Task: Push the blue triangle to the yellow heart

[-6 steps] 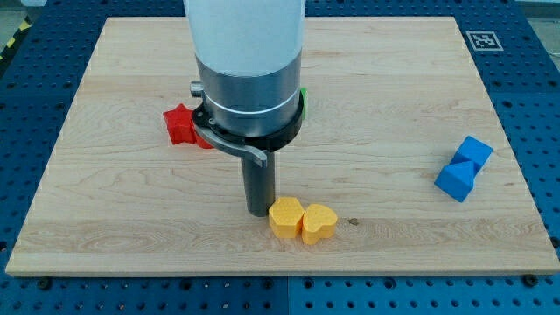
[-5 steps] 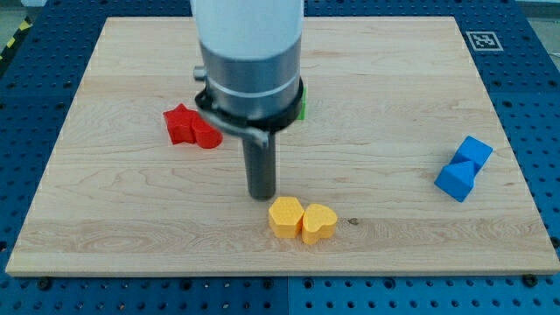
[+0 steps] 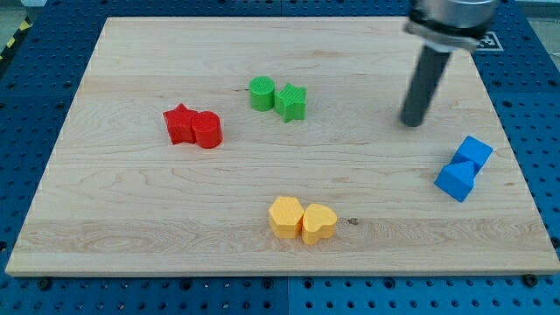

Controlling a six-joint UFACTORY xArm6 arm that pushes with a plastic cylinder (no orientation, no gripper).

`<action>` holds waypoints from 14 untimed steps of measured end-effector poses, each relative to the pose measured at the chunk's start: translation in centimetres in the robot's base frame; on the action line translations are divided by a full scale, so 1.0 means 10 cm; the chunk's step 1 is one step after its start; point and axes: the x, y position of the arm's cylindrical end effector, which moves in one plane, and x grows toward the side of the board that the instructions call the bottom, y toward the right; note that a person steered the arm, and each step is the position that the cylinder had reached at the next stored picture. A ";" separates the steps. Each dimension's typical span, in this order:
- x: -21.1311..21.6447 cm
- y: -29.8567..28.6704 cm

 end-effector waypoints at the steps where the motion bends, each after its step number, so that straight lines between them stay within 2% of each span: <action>1: 0.15 0.97; 2: 0.78 1.29; 3: 1.20 0.89; 4: 1.20 0.50; 7: 1.04 0.43; 11: 1.04 -0.67; 14: 1.02 -1.03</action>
